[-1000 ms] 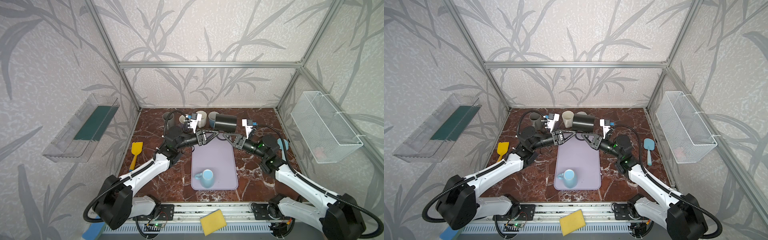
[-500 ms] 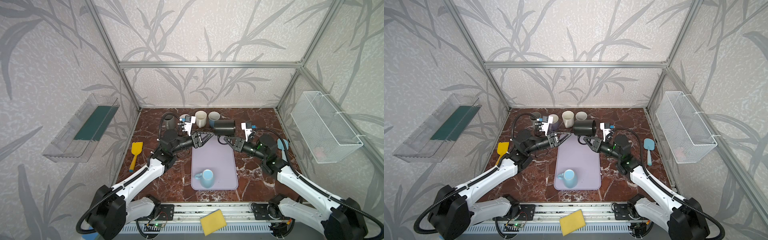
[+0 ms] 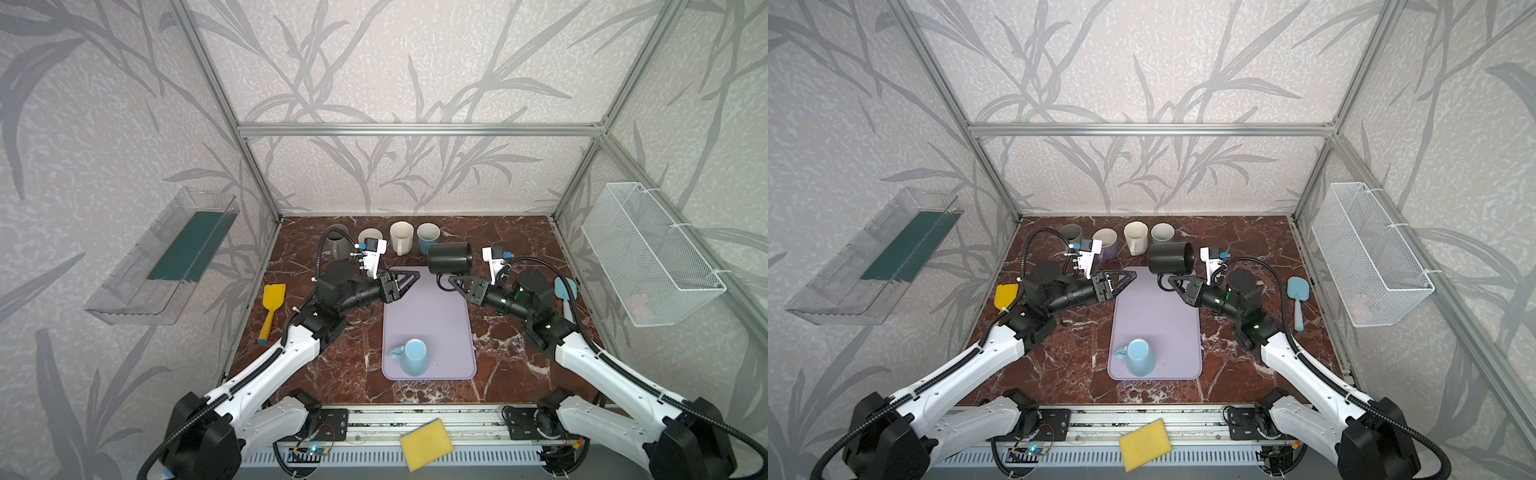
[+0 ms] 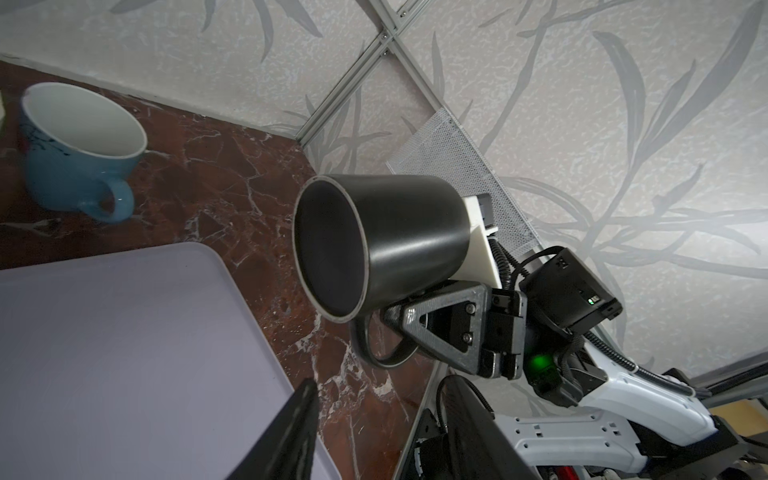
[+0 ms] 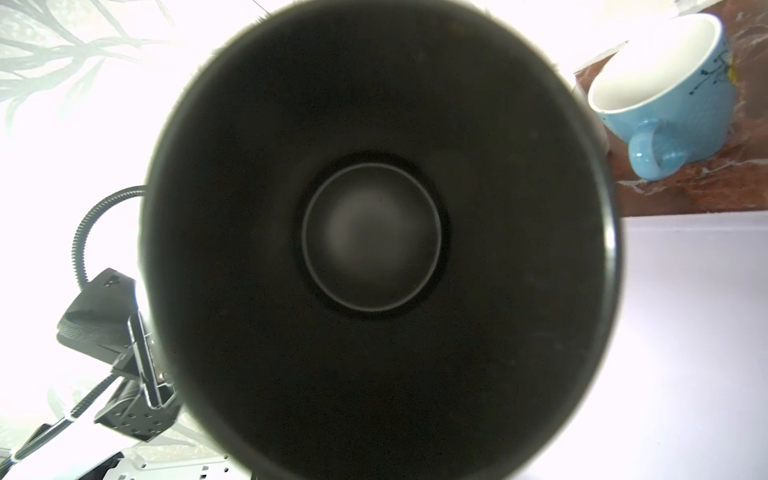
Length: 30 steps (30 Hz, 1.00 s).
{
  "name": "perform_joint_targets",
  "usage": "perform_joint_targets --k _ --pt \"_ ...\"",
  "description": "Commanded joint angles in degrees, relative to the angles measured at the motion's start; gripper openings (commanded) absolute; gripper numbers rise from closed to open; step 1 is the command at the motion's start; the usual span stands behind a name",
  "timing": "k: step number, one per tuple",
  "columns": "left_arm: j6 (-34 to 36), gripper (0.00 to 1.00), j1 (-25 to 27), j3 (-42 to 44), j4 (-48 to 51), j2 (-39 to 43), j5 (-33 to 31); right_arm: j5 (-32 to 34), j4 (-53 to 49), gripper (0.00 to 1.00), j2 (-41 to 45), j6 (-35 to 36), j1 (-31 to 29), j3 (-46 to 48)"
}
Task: Turn the mug right side up
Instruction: 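Close the right gripper on the black mug rim while the left gripper releases it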
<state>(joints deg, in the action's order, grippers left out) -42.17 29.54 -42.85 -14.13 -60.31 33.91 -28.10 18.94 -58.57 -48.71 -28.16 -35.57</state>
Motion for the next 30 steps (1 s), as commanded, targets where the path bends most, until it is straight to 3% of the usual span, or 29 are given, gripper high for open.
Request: perform_joint_targets --k 1,30 --pt "5.05 0.51 -0.31 -2.70 9.40 2.46 -4.81 1.55 2.93 0.00 1.48 3.20 -0.05 -1.09" --pt "7.37 0.50 -0.28 -2.63 15.50 4.89 -7.63 7.53 -5.75 0.00 -2.56 9.11 0.91 -3.64"
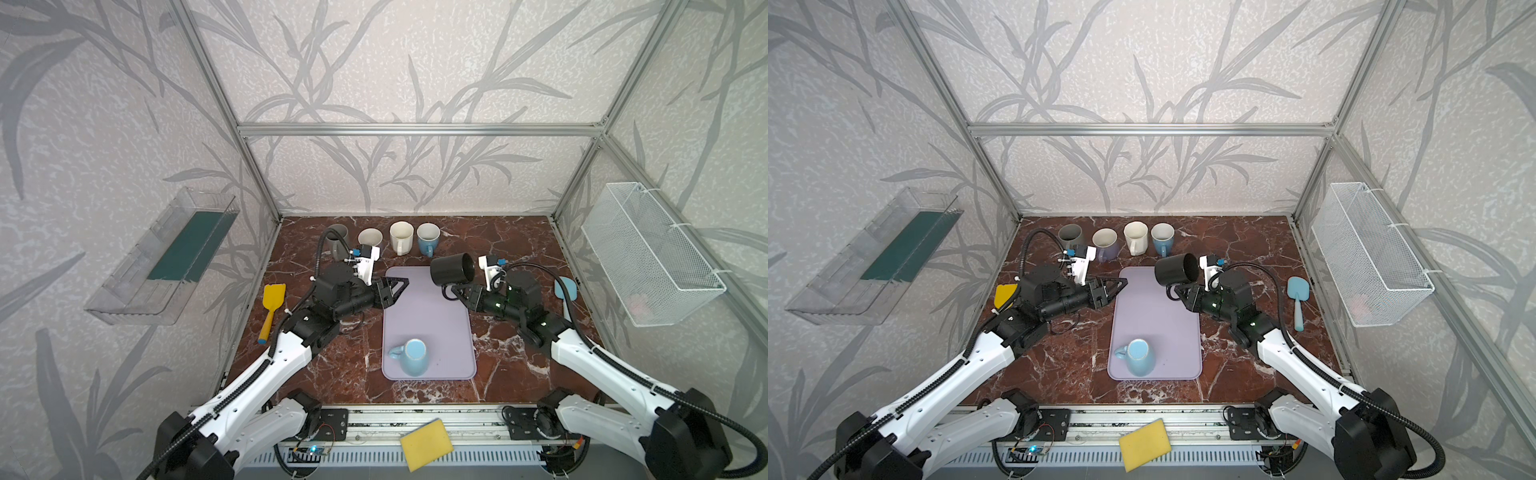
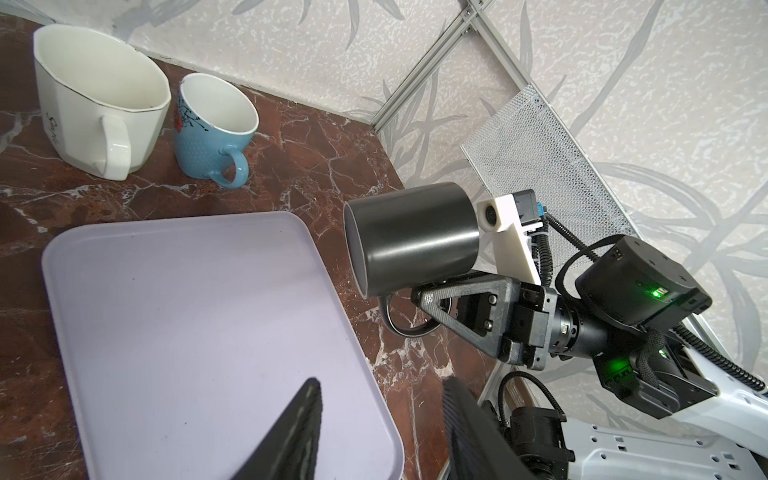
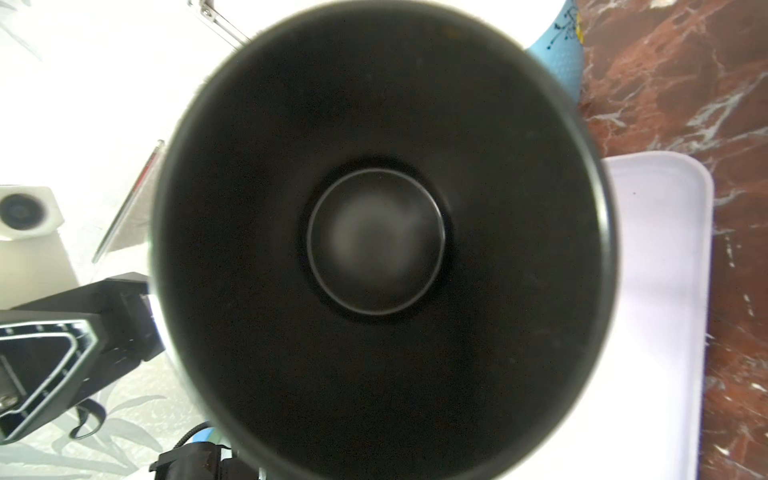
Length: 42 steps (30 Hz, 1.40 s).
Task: Turn the mug right side up
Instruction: 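Close the right gripper on the black mug rim while the left gripper releases it, then carry the black mug with the right gripper to the mug row beyond the tray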
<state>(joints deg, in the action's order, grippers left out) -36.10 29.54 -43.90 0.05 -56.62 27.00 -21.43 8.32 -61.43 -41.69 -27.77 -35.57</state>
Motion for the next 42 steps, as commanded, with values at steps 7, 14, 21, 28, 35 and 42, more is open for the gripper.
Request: perform_joint_targets --k 7,14,21,28,35,42 --pt "1.97 0.49 -0.41 -1.71 2.74 1.86 -1.38 2.14 1.69 0.00 -2.13 4.40 1.57 -6.08" --pt "2.65 0.49 -0.32 -1.85 4.16 2.29 -2.13 3.06 -0.96 0.00 -5.72 8.12 3.11 -9.93" --pt "3.63 0.49 -0.35 -1.89 6.15 3.55 -3.05 3.15 -3.62 0.00 -10.79 11.61 5.63 -15.04" --pt "3.51 0.49 -0.36 -1.80 7.60 4.35 -3.19 4.30 -6.04 0.00 -16.90 14.70 7.79 -20.56" --pt "4.24 0.48 -0.30 -2.22 9.17 5.64 -3.62 7.32 -9.11 0.00 -23.10 18.41 8.85 -26.01" --pt "5.04 0.48 -0.31 -3.34 11.46 6.72 -4.15 11.11 -12.60 0.00 -29.16 21.71 9.14 -31.45"
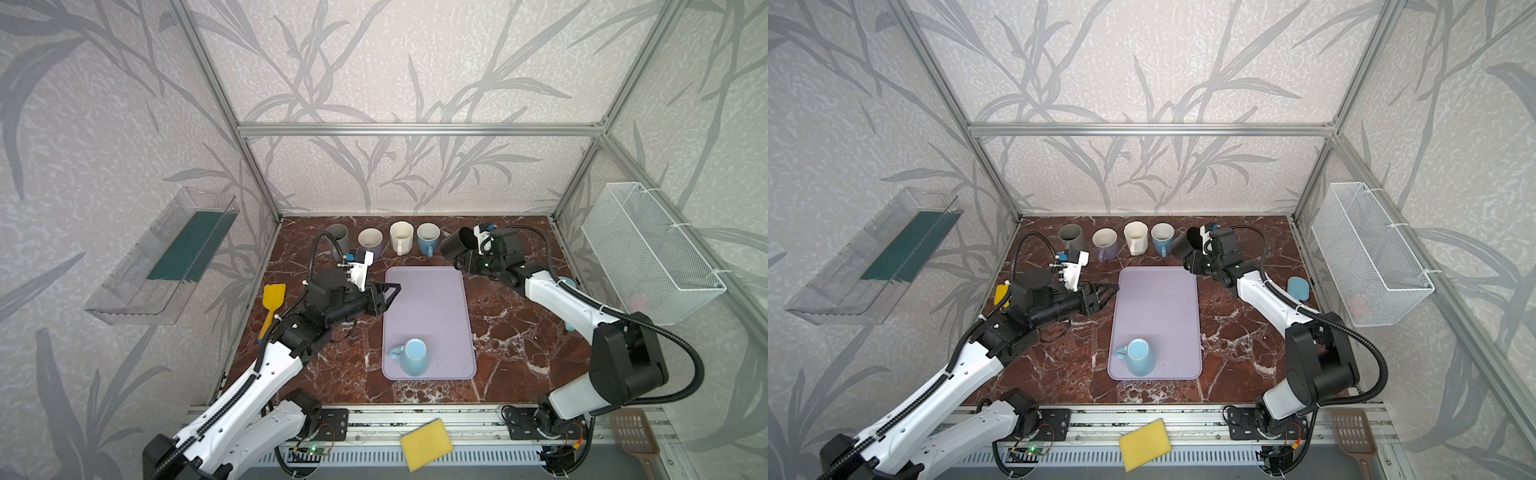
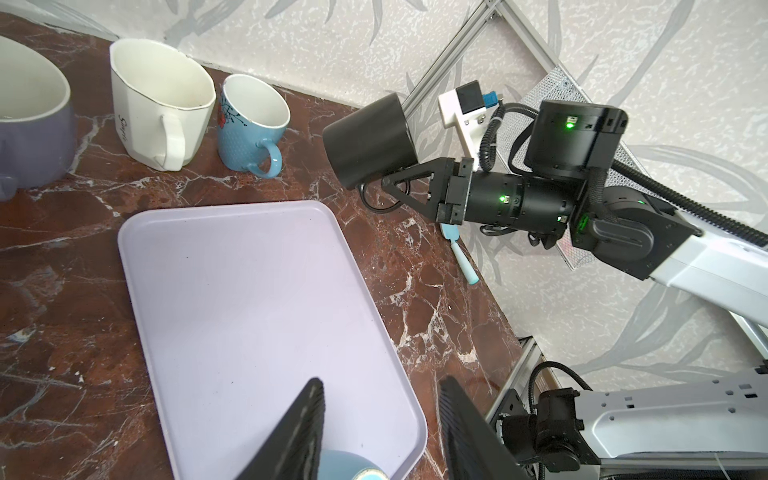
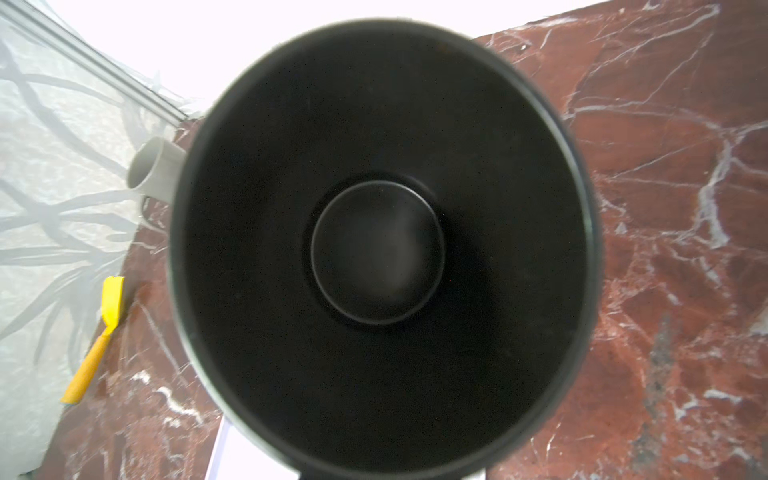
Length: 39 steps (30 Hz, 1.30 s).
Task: Turn the mug right side up
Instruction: 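Carry the black mug with the right gripper to the mug row beyond the tray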
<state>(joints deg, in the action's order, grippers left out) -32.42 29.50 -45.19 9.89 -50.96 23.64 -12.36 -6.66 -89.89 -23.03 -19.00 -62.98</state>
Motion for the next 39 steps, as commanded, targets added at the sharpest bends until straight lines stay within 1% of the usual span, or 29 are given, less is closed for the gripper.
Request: perform_joint_targets --k 1,10,13,21,29,39 --pt "1.44 0.48 -0.26 -2.05 1.84 1.17 -0.79 2.65 1.95 0.00 -1.49 3.38 0.37 -4.77" --pt "1.93 0.47 -0.27 -2.13 3.13 1.47 -1.14 9.10 -1.90 0.00 -7.57 5.66 0.37 -10.15" --pt "2.23 0.47 -0.27 -2.43 3.57 1.54 -1.23 10.55 -2.44 0.00 -10.57 6.26 0.43 -11.72" --pt "2.37 0.46 -0.26 -2.57 4.26 1.87 -1.31 14.08 -2.60 0.00 -15.36 6.68 0.48 -14.77" --pt "3.21 0.46 -0.25 -3.65 5.88 1.81 -1.34 15.60 -2.34 0.00 -19.79 7.25 0.41 -18.43" --pt "4.31 0.45 -0.30 -5.69 8.15 1.67 -1.67 18.16 -7.31 0.00 -26.01 9.85 0.37 -27.01"
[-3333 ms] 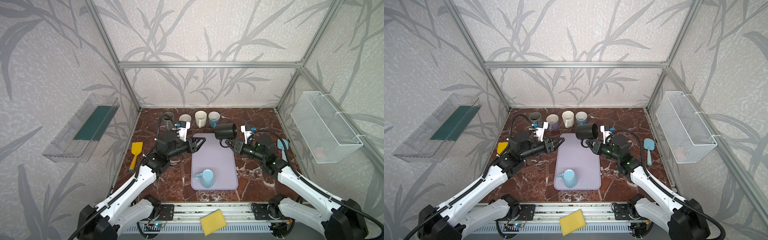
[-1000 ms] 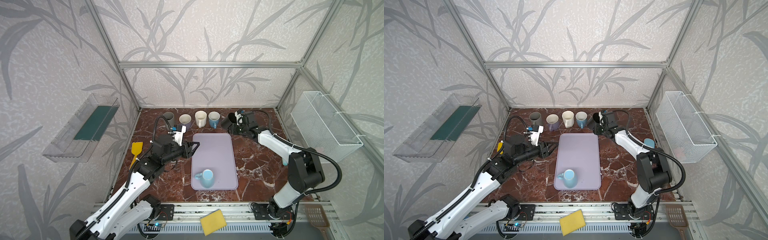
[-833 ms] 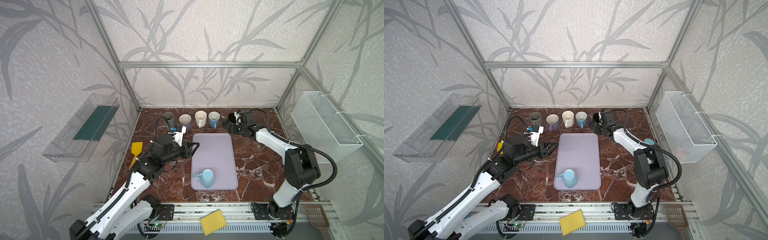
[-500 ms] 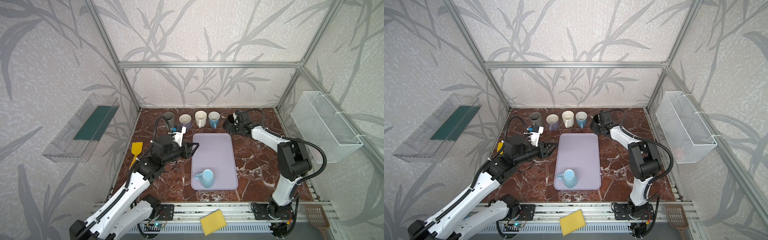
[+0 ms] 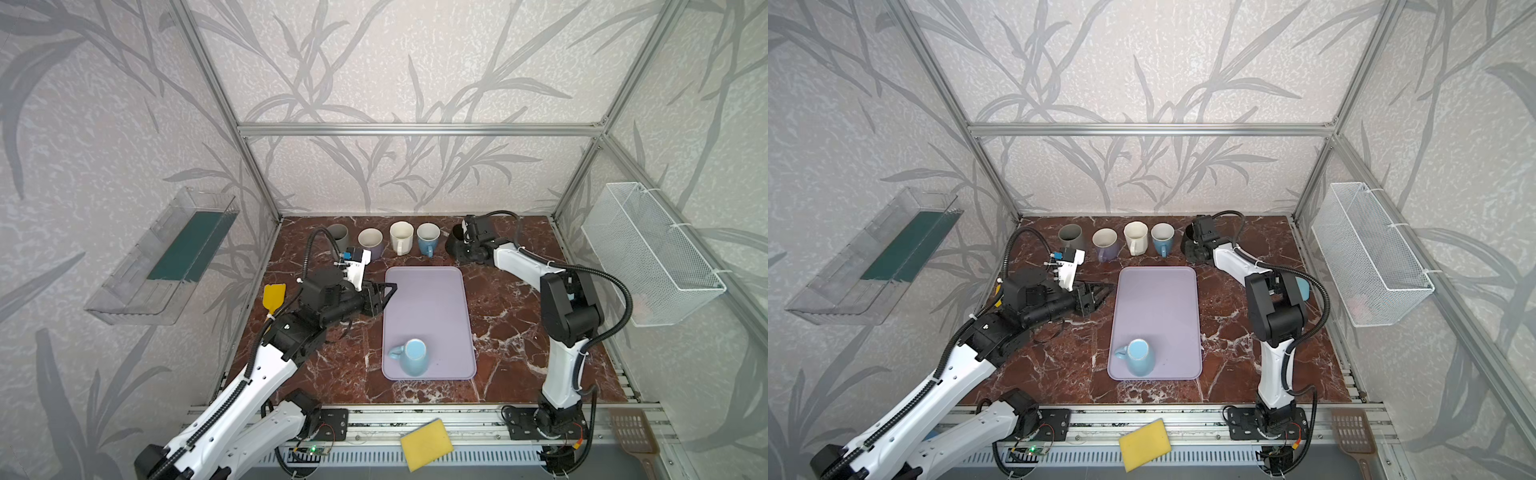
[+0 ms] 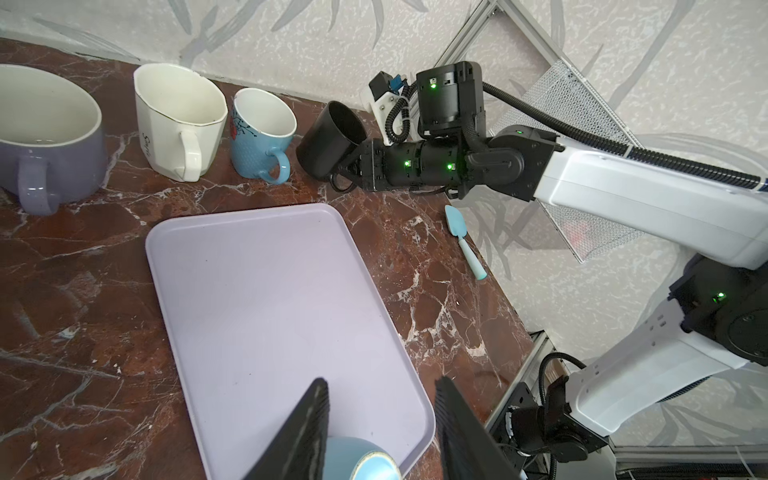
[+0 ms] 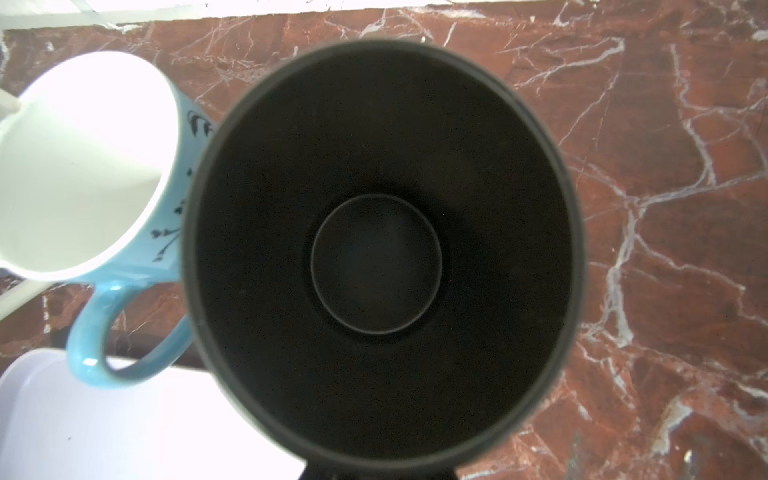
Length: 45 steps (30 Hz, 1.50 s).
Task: Turn the mug right side up
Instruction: 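Carry the black mug with the right gripper to the mug row beyond the tray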
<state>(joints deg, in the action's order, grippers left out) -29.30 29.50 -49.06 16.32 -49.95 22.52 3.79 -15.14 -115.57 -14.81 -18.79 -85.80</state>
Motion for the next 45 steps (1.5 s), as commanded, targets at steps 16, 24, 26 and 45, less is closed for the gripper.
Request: perform_joint_targets --k 16,24,26,45 --pt "1.79 0.44 -0.24 -2.31 1.57 0.02 -0.11 6.38 -9.07 0.00 -7.20 5.33 -1.08 -16.50" --pt "1.99 0.44 -0.31 -2.22 1.93 0.30 -0.33 5.66 -10.08 0.00 -8.44 5.04 -1.34 -17.99" --pt "2.06 0.44 -0.25 -2.17 2.03 0.43 -0.29 5.46 -9.88 0.00 -8.62 4.82 -1.35 -17.98" --pt "2.90 0.44 -0.26 -3.10 3.22 0.71 -0.30 6.23 -10.77 0.00 -9.45 2.54 -1.60 -17.55"
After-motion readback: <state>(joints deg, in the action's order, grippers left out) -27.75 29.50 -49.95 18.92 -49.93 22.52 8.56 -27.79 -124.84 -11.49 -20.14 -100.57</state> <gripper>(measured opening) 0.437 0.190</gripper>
